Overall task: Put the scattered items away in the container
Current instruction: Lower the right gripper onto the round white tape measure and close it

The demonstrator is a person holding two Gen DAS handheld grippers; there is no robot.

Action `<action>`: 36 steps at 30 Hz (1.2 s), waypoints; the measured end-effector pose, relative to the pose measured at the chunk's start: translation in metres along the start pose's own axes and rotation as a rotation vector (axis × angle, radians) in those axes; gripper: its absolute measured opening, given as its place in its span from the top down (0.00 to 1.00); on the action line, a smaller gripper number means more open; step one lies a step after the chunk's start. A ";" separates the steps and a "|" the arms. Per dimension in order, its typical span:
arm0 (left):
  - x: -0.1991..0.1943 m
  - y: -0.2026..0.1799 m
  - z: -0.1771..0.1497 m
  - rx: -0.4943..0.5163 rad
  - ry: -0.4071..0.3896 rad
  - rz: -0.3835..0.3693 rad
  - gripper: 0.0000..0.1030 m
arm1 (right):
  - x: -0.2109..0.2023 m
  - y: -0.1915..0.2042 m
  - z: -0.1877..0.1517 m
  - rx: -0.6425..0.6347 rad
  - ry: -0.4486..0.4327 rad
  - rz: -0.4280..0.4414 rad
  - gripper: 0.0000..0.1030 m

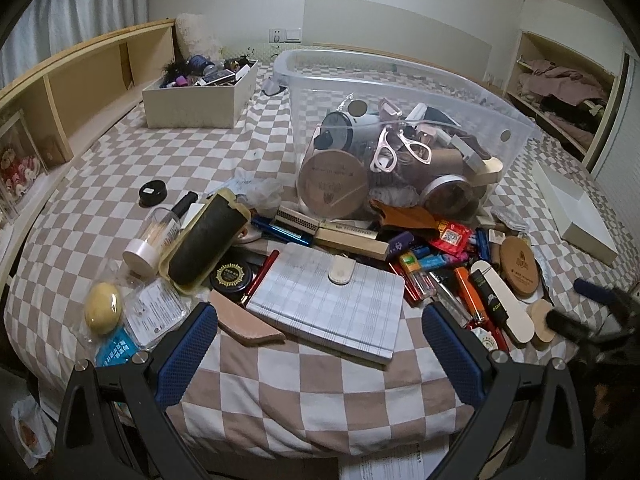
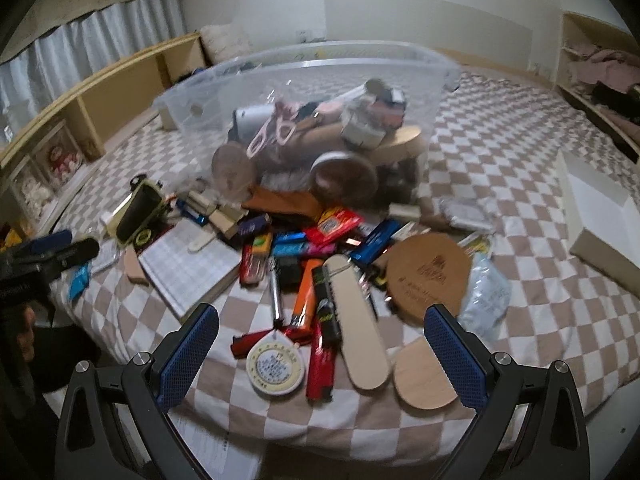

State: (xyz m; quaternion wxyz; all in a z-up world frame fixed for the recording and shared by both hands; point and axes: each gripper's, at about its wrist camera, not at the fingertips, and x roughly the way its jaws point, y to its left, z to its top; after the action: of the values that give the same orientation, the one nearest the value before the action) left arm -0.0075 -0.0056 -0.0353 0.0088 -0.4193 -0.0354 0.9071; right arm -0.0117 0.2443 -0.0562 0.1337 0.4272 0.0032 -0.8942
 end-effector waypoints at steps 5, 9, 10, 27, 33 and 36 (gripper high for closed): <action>0.003 0.009 0.000 -0.033 0.017 0.005 0.00 | 0.019 0.009 -0.017 -0.014 0.027 0.027 0.01; 0.007 0.019 0.000 -0.080 0.046 -0.002 0.00 | 0.035 0.020 -0.027 -0.041 0.067 0.085 0.16; 0.008 0.022 0.000 -0.092 0.053 -0.005 0.00 | 0.039 0.023 -0.029 -0.051 0.080 0.098 0.19; 0.013 0.078 0.000 -0.273 0.100 0.037 0.00 | 0.071 0.029 -0.040 -0.073 0.164 0.097 0.43; 0.022 0.105 -0.007 -0.359 0.134 0.048 0.00 | 0.076 0.027 -0.042 -0.054 0.191 0.107 0.48; 0.029 0.110 -0.009 -0.394 0.162 0.040 0.00 | 0.078 0.027 -0.043 -0.045 0.205 0.111 0.48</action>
State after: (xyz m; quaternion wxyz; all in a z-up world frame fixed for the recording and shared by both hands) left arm -0.0177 -0.1134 -0.0708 -0.0884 -0.4853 -0.2029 0.8459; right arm -0.0194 0.2052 -0.1407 0.1915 0.5127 0.0131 -0.8368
